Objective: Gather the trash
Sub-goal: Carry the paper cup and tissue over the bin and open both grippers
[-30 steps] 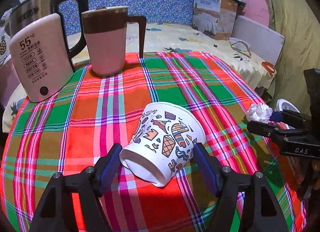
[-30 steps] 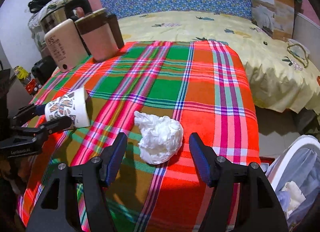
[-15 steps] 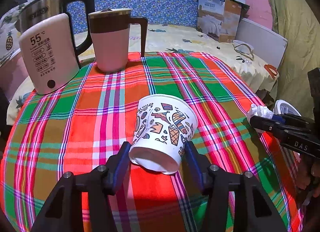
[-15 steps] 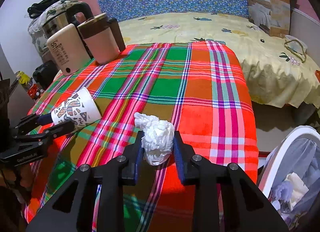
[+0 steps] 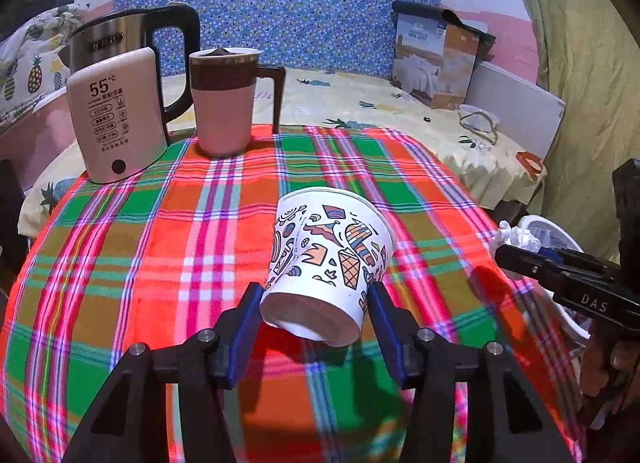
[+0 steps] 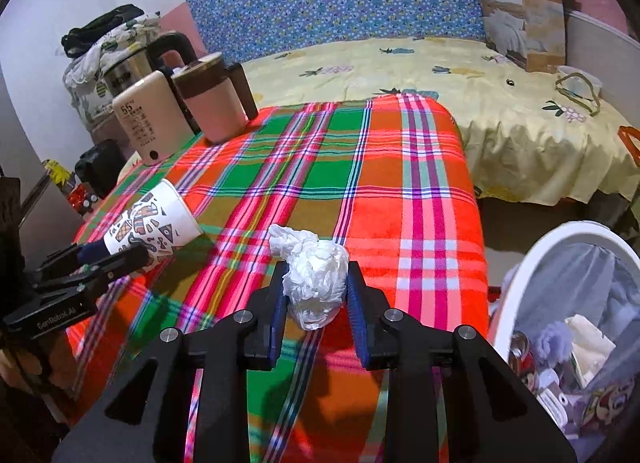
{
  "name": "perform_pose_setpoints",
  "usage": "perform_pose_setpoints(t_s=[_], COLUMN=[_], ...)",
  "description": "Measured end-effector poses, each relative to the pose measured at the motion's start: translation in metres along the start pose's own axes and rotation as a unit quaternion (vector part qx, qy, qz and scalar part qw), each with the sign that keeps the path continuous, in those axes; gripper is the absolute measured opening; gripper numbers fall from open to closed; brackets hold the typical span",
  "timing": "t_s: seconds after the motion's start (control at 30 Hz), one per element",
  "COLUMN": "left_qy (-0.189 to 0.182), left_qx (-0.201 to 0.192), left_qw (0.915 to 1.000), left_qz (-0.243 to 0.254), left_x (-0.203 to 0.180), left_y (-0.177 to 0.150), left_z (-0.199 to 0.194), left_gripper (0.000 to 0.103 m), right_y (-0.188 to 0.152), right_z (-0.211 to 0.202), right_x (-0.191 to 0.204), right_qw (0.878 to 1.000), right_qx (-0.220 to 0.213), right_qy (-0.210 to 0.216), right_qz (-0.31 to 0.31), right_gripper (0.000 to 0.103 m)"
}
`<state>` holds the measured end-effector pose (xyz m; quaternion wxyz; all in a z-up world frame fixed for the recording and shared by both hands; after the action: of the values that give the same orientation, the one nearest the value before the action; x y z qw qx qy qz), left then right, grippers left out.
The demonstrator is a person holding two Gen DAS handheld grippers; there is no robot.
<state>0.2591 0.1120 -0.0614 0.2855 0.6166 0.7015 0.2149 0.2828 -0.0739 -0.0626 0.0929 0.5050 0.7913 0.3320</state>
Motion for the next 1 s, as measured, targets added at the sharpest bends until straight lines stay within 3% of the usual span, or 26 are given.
perform_pose_setpoints(t_s=[0.4,1.0], left_qy=[-0.019,-0.053], left_qx=[-0.018,-0.025], left_qw=[0.9996,0.998], left_qz=[-0.012,0.024], left_x=[-0.042,-0.114], left_y=[-0.026,-0.054], left_z=[-0.042,-0.076], left_gripper=[0.053,0.053], right_y=[-0.024,-0.051], right_z=[-0.04,-0.081], right_x=[0.001,-0.011], right_qw=[1.0,0.998], right_qx=[-0.022,-0.048], right_qy=[-0.002,-0.016], right_qz=[0.005,0.029], right_gripper=[0.03,0.03])
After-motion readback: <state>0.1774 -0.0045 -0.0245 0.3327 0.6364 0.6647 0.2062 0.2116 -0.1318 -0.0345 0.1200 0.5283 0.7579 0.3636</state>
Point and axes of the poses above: each gripper's, at about its wrist camera, not at the fingertips, and z roughly the way its jaws point, x to its left, y to its top, the point moved 7 cm from there along z, roughly the way its jaws point, and after that the axes turned 5 degrees about x, right-handed, at the moved point
